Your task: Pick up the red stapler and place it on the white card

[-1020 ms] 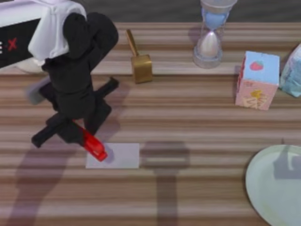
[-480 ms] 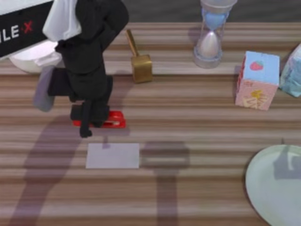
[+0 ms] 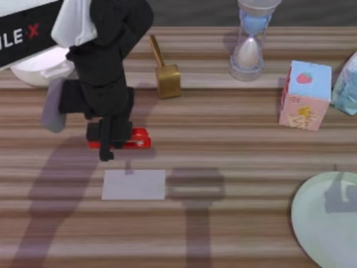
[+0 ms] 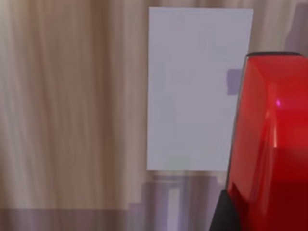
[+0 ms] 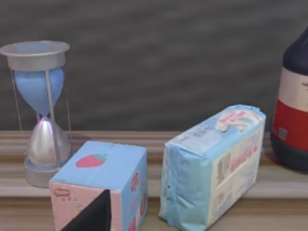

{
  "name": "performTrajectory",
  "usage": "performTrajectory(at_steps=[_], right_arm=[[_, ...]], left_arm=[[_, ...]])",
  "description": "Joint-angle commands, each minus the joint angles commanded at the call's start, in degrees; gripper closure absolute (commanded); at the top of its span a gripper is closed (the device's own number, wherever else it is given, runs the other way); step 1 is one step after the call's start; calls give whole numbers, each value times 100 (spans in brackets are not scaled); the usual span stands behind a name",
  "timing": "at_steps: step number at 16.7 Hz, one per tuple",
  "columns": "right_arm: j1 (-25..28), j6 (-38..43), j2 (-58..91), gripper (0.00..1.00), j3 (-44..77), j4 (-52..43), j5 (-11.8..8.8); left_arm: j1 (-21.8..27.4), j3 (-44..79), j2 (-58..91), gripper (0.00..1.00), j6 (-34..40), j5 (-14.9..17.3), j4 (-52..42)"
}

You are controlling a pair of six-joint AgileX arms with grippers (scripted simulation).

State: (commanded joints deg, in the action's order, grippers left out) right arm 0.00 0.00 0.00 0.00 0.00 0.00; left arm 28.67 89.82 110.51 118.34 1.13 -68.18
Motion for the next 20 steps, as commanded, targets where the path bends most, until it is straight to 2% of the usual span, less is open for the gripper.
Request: performTrajectory(at_steps=[3,9,14,20], right_arm=[[0,0,0,0,0,0,0],[0,0,0,0,0,0,0],[0,0,0,0,0,0,0],[0,0,0,0,0,0,0]], left_arm=[[3,-290,130,100,-1,-4,407],[39,-1235,627,100,33,5,1908],[49,-1355,701,100,43,7,2058],[49,-1355,701,55,43,7,2058]])
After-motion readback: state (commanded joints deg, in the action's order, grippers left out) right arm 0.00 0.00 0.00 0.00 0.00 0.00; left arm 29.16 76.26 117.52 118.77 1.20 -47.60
